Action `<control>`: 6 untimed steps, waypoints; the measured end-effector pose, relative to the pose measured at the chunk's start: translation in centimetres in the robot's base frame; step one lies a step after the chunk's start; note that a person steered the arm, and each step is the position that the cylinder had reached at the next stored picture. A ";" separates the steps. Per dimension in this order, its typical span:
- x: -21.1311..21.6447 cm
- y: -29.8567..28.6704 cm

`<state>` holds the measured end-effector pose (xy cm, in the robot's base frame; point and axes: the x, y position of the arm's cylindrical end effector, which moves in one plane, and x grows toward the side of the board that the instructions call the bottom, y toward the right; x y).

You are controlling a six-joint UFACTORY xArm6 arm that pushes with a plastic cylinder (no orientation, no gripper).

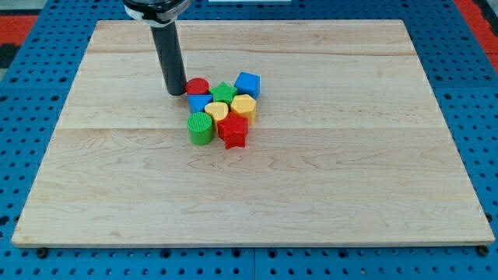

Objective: Move the blue cube to the top right side of the yellow hexagon

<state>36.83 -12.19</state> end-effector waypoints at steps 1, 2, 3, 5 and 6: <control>-2.8 0.0; -4.0 3.8; -3.4 6.2; -2.9 12.7; -1.6 12.8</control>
